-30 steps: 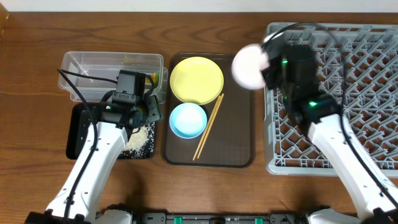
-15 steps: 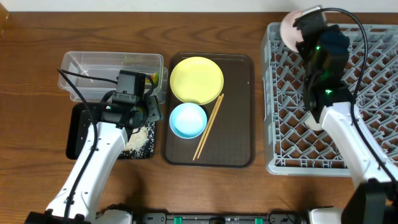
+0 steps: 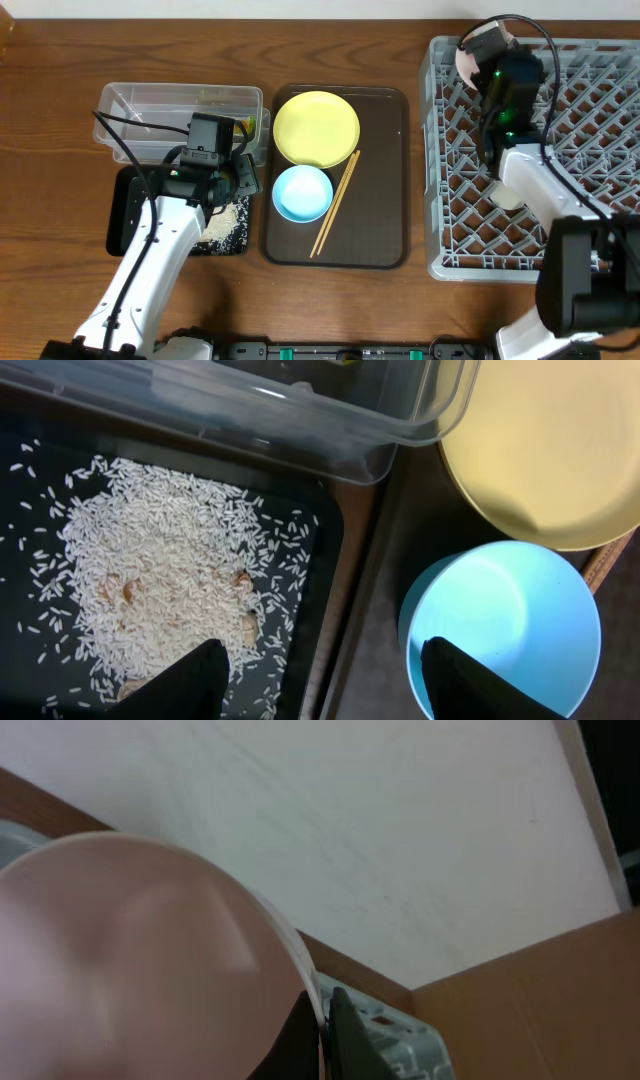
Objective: Sort waste into correct bins and load items into the dishwasher rack
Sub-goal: 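Lift the pink bowl and carry it right into the rack, then lower the pink bowl into the rack's back corner and release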
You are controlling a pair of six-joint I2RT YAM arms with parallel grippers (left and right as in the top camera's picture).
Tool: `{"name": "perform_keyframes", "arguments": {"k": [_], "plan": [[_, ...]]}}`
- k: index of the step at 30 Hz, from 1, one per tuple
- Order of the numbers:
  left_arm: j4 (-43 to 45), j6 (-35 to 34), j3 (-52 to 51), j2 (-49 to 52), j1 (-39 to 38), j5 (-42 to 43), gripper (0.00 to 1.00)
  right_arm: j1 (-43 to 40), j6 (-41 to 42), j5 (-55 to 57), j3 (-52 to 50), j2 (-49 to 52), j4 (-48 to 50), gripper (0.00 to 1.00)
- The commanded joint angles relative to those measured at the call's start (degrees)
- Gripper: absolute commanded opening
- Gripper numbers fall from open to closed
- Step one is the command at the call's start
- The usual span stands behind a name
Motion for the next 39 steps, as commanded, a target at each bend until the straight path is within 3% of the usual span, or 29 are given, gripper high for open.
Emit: {"name": "perform_keyframes", "arguments": {"k": [1,10,18,28,39], "plan": [[-0.2,-0.5,-0.3,-0.3,0.0,-0.7,0.65,-0.5,-2.9,4.5,0.2,2.5,2.5,0.01],[-0.2,-0.5,-0.3,-0.3,0.0,-0.7,0.65,0.3,-3.3,4.5,0.2,4.4,3.9,0.01],[-0.2,-0.5,-0.3,-0.3,0.0,-0.7,0.65,3.1,-2.6,3.9,0.2,4.5,-3.5,0.01],[-0.2,-0.5,-0.3,-0.3,0.0,-0.7,0.65,7.2,10.6,4.1,0.2,2.7,-13.3,0.01],[-0.2,-0.5,-0.3,-0.3,0.0,-0.7,0.65,6.3,10.6,7.7,0.2,1.7,-9.9,0.01]]}}
